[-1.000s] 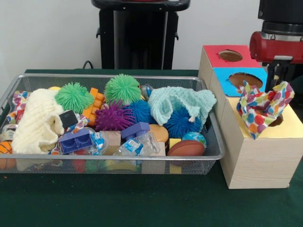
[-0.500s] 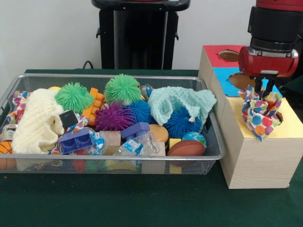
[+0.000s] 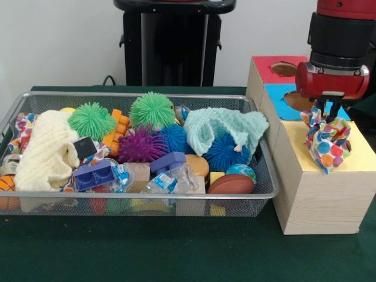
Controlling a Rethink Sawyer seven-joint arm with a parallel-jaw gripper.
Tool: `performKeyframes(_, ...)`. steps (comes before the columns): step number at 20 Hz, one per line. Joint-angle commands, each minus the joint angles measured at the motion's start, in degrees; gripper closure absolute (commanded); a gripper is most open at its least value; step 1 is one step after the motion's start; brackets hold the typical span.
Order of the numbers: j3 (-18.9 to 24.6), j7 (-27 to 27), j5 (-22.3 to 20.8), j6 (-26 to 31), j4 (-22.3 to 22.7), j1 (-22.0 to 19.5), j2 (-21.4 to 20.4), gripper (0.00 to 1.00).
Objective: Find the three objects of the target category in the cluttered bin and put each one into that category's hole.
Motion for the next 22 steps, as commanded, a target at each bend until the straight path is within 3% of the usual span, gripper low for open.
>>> performKeyframes(1, 5.93, 13.64, 3.2, -1.51, 7.57, -0.96, 4.66, 1.0)
performKeyframes(6, 9.5, 12.44, 4.01, -4.76, 8.97, -2.72, 7.33, 1.0)
performKeyframes(14, 5.71, 14.58, 5.28, -6.74, 7.59, 0.77, 10.93, 1.0)
performKeyframes(22, 5.88, 12.87, 6.17, -9.28, 7.63, 0.38, 12.27, 1.0)
